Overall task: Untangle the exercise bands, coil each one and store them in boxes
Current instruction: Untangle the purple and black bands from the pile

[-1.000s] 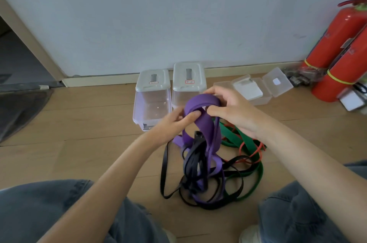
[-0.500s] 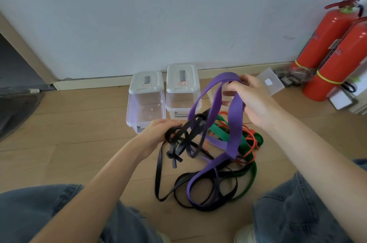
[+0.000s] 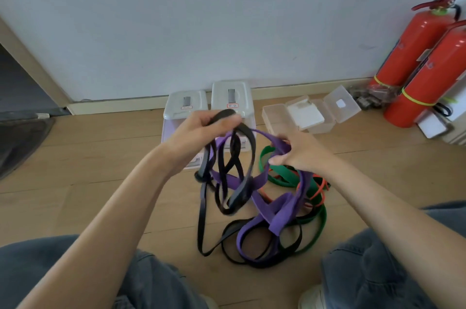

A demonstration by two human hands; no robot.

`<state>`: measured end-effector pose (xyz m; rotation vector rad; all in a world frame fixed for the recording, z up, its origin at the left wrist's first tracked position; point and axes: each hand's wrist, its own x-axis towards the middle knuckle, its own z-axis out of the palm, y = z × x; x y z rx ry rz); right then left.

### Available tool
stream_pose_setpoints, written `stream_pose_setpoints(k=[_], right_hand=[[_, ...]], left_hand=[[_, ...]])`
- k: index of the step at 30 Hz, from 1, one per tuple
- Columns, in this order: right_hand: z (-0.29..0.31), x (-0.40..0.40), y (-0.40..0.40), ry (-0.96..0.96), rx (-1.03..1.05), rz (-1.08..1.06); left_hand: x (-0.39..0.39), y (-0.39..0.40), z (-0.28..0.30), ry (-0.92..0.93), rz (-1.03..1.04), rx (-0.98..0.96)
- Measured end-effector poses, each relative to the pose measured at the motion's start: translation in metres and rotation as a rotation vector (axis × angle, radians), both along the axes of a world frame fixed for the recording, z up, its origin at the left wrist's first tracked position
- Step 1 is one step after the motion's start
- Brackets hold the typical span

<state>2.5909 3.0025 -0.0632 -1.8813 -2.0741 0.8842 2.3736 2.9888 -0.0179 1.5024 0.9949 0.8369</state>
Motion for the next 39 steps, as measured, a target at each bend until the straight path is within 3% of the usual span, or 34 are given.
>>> stream_pose_setpoints(k=[3, 5, 6, 9, 10, 11, 12, 16, 19, 21, 24, 27, 29, 32, 34, 36, 37, 39], right_hand=[[-0.005, 0.006, 0.003, 0.043, 0.051, -0.104], [0.001, 0.01, 0.006, 0.074, 0.123, -0.223], [0.005, 0.012, 0.007, 0.09, 0.147, -0.255], [0.02, 0.012, 0.007, 0.122, 0.196, -0.216], [0.025, 0.012, 0.007, 0.138, 0.211, -0.199], [0.03, 0.01, 0.006, 0.176, 0.224, -0.184], [0.034, 0.008, 0.005, 0.239, 0.232, -0.171], [0.048, -0.005, -0.002, 0.515, 0.196, -0.162], [0.054, -0.007, -0.005, 0.841, 0.098, -0.14], [0.053, -0.003, -0.002, 0.735, 0.158, -0.166], [0.043, 0.008, 0.007, 0.268, 0.259, -0.196], [0.028, 0.012, 0.006, -0.006, 0.197, -0.132], [0.024, 0.009, 0.004, -0.105, 0.251, -0.076], [0.023, 0.004, 0.002, -0.198, 0.275, 0.012], [0.02, 0.006, 0.001, -0.264, 0.16, 0.066], [0.018, 0.008, -0.002, -0.296, 0.028, 0.123], [0.019, 0.006, -0.004, -0.261, -0.017, 0.157], [0.026, -0.006, -0.009, 0.053, -0.069, 0.172]], left_hand=[[-0.007, -0.002, 0.004, -0.063, -0.034, -0.024], [-0.019, 0.004, -0.001, 0.054, 0.078, -0.043], [-0.028, 0.008, -0.008, 0.223, 0.143, -0.042], [-0.053, 0.021, -0.047, 1.102, 0.059, -0.096], [-0.057, 0.02, -0.061, 1.319, -0.012, -0.116], [-0.057, 0.019, -0.072, 1.401, -0.047, -0.131], [-0.054, 0.018, -0.082, 1.351, -0.069, -0.149], [-0.013, 0.006, -0.099, 0.72, -0.179, -0.112], [0.011, -0.005, -0.117, 0.586, -0.067, -0.057], [0.013, -0.006, -0.118, 0.549, 0.022, -0.074], [0.001, 0.005, -0.103, 0.55, 0.009, -0.151], [-0.007, 0.013, -0.074, 0.734, 0.061, -0.028], [-0.005, 0.012, -0.05, 0.674, 0.13, 0.095], [0.004, 0.008, -0.013, 0.428, 0.183, 0.275], [0.006, 0.008, 0.007, 0.221, 0.227, 0.313], [0.005, 0.01, 0.018, 0.162, 0.254, 0.328], [0.006, 0.009, 0.021, 0.196, 0.248, 0.324], [0.009, 0.006, 0.024, 0.198, 0.197, 0.306]])
